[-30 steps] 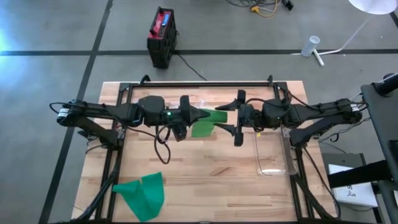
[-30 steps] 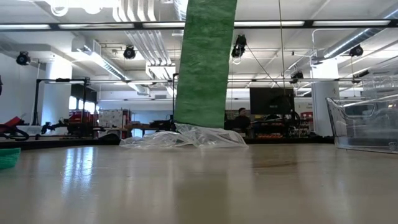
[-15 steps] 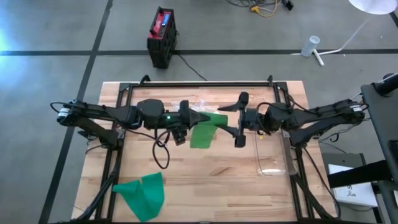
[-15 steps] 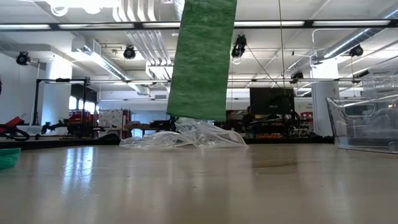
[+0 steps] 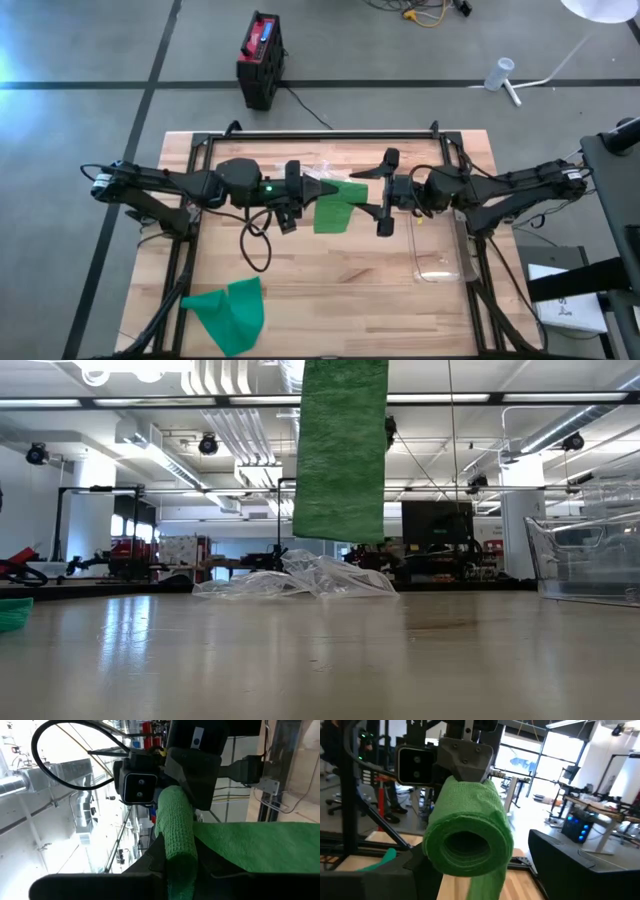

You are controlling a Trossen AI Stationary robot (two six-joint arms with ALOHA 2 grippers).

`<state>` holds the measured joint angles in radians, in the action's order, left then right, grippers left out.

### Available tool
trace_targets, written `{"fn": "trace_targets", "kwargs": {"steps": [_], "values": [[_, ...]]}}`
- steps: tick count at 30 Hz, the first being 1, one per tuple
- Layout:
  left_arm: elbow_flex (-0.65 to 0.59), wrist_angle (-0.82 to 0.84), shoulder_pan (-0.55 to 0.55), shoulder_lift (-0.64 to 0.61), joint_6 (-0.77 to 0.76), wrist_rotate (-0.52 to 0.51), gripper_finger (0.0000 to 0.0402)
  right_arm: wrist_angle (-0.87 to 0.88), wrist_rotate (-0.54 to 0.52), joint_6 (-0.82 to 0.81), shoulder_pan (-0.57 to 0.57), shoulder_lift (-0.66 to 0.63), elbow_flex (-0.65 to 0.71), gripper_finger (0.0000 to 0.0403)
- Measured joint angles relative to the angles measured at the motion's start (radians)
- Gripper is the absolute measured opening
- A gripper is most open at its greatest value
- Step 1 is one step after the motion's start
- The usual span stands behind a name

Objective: Roll bandage
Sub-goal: Roll the green bandage

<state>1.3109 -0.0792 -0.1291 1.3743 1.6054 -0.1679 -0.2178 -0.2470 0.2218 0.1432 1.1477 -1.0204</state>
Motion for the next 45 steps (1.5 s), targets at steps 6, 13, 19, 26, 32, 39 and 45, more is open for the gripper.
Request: {"fn": "trace_targets", "kwargs": {"steps": [6, 13, 19, 26, 32, 39, 45], "values": [[0.0, -0.001, 0.0, -0.001, 0.014, -0.029, 0.003, 0.003, 0.06, -0.062, 0.0, -0.008, -0.001, 0.0287], [0.0, -0.004, 0.0, -0.001, 0.014, -0.032, 0.0031, -0.023, 0.068, -0.063, 0.0, -0.013, -0.003, 0.0311], [0.0, -0.011, 0.001, -0.001, 0.01, -0.032, 0.0028, -0.071, 0.068, -0.042, 0.0, 0.012, -0.003, 0.0282], [0.0, -0.011, 0.001, -0.001, 0.009, -0.032, 0.0033, -0.072, 0.066, -0.039, 0.0, 0.014, -0.003, 0.0215], [0.0, -0.013, 0.001, -0.001, 0.001, -0.032, 0.0032, -0.074, 0.065, -0.037, 0.0, 0.012, -0.003, 0.0151], [0.0, -0.012, 0.001, -0.001, -0.228, -0.044, 0.0091, -0.071, 0.063, 0.031, 0.0, 0.01, -0.003, 0.0068], [0.012, -0.009, 0.001, -0.001, -0.634, -0.193, 0.0177, -0.046, 0.019, 0.098, 0.0, -0.007, -0.003, 0.0027]]}}
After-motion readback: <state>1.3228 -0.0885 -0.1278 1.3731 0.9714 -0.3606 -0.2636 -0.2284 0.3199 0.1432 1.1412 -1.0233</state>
